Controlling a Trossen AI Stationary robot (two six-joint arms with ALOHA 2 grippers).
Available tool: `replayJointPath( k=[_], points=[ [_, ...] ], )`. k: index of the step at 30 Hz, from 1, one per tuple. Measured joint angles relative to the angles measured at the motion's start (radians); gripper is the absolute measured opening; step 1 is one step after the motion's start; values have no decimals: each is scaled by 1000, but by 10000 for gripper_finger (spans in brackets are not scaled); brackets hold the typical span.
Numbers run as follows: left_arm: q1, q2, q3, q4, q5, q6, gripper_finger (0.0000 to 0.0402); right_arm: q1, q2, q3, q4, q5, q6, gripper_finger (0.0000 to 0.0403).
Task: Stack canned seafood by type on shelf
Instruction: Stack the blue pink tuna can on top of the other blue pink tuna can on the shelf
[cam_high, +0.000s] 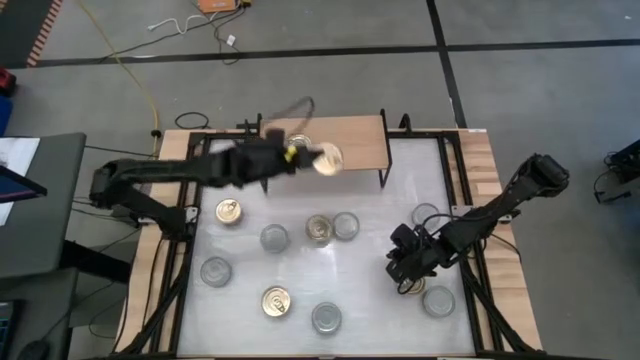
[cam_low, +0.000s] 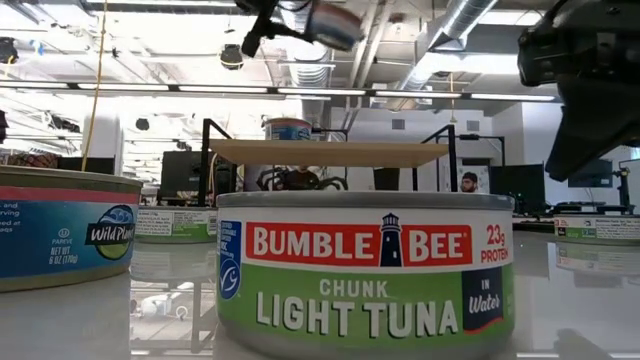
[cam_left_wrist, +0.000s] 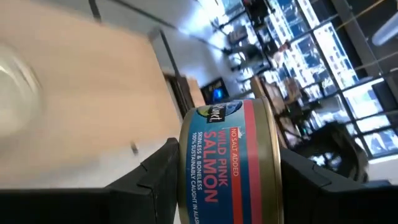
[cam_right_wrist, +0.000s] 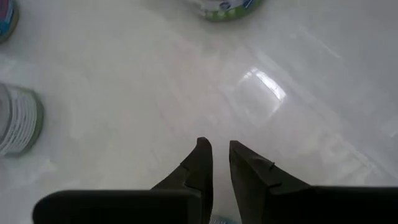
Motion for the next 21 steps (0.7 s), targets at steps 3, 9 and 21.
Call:
replayJointPath(
  k=[3,9,21],
  points=[
    [117,-17,1,-36,105,26,189,-29,0,0,0,1,0,81],
    [309,9,1,-109,306,88,189,-101,0,0,2,1,1,81],
    [412,84,0,-169,441,177,189,-230,0,0,27,1,15,81]
  ],
)
